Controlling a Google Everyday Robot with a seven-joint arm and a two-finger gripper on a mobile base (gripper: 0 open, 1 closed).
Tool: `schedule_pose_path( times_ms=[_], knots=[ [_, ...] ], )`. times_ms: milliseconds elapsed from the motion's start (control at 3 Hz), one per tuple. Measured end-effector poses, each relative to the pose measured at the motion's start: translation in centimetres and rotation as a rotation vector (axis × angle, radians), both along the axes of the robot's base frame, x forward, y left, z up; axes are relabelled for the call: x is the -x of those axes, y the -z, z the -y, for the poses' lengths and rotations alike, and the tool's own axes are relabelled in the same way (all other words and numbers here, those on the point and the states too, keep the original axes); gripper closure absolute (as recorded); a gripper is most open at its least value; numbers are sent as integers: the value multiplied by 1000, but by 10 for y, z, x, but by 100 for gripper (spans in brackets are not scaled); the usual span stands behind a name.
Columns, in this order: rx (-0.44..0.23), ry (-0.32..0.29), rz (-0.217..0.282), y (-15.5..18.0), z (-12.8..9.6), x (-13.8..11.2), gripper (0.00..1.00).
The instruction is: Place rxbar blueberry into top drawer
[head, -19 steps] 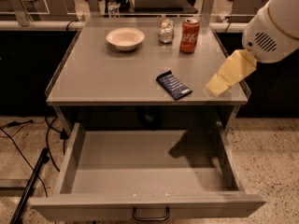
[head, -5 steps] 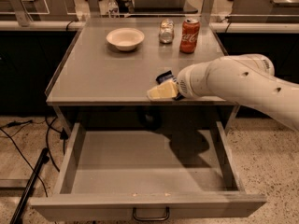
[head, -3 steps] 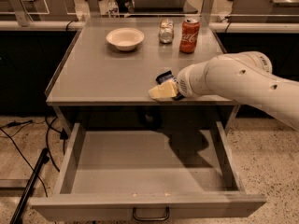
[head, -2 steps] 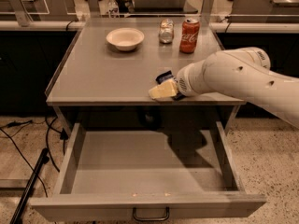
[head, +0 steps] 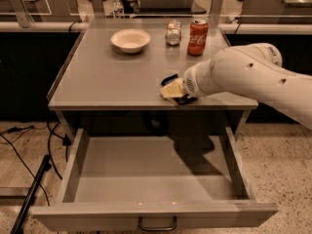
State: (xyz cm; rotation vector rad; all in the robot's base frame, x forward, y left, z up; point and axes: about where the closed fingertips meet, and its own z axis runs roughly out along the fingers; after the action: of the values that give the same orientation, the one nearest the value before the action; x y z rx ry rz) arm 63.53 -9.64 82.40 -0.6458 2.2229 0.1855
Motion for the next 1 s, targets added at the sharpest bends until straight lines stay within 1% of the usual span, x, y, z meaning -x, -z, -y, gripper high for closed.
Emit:
schedule_pose_path(
  times_ms=[333,667,1000],
  knots=[
    [0,0,0,-2,0,0,99],
    [15,7,-36,-2,0,1,100],
    [14,2,-32,-3,0,1,100]
  ],
)
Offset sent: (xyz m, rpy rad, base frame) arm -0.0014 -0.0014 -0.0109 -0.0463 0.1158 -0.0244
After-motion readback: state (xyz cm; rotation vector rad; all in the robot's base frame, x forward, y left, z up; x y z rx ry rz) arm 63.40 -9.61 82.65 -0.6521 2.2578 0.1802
